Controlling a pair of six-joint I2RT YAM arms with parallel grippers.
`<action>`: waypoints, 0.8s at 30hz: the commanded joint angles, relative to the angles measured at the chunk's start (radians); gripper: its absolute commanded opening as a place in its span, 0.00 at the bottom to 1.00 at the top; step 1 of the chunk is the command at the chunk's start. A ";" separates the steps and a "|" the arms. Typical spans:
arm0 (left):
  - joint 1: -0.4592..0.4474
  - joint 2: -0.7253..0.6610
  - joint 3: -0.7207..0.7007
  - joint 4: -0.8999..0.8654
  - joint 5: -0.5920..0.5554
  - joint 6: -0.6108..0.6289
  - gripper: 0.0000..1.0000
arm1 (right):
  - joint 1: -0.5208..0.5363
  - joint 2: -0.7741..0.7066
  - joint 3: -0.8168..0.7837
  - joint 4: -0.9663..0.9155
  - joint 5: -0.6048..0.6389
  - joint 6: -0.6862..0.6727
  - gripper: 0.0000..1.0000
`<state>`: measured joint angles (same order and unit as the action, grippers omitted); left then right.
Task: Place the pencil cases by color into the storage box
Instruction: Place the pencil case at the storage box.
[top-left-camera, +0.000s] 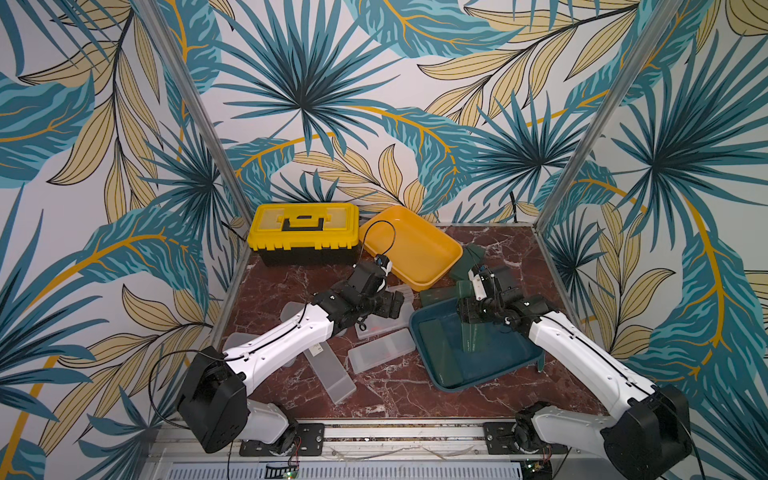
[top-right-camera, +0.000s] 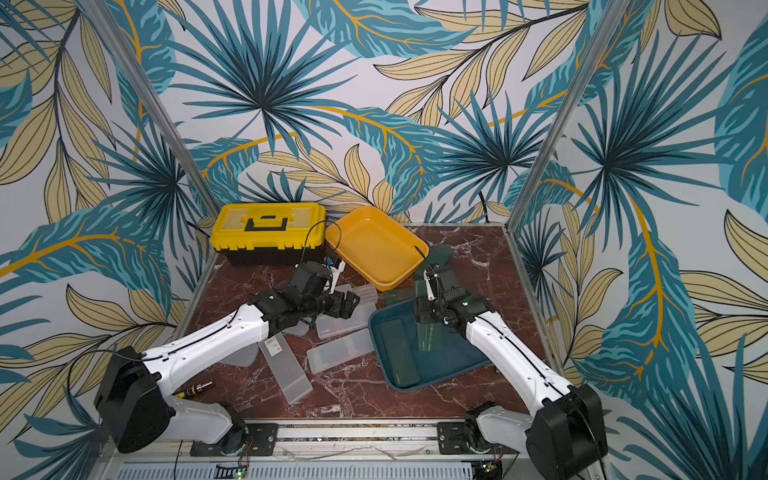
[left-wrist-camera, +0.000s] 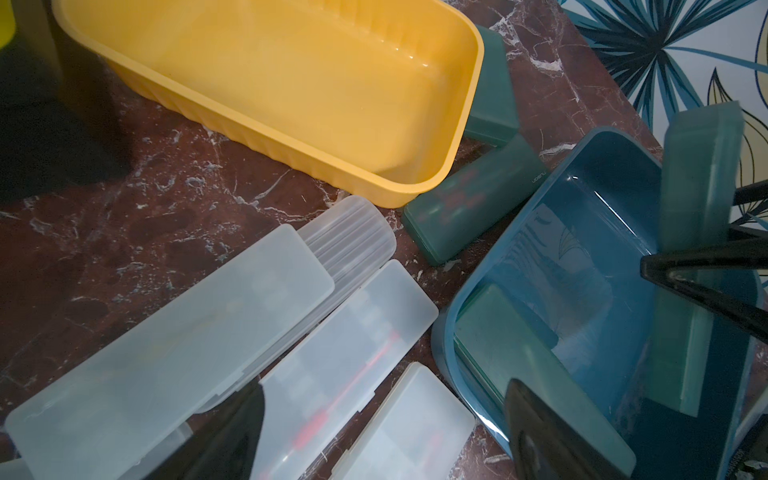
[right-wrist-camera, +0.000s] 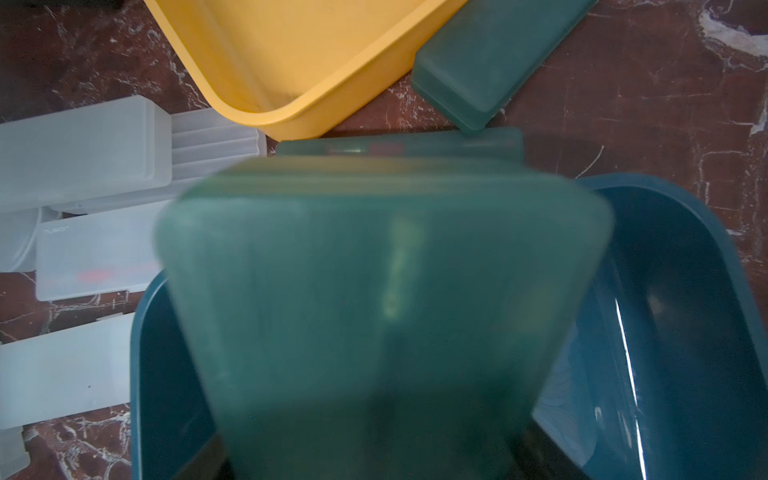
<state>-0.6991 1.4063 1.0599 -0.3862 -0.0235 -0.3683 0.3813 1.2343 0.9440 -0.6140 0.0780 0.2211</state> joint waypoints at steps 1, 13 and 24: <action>-0.003 -0.010 -0.038 0.057 -0.014 -0.009 0.91 | 0.018 0.023 -0.020 -0.020 0.051 0.018 0.61; -0.002 -0.028 -0.065 0.090 -0.013 -0.005 0.90 | 0.065 0.095 -0.072 0.016 0.045 0.052 0.61; -0.003 -0.070 -0.090 0.094 -0.027 0.001 0.91 | 0.082 0.112 -0.099 -0.011 0.033 0.048 0.62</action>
<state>-0.6991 1.3720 0.9939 -0.3149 -0.0364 -0.3733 0.4591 1.3457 0.8703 -0.6117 0.1081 0.2615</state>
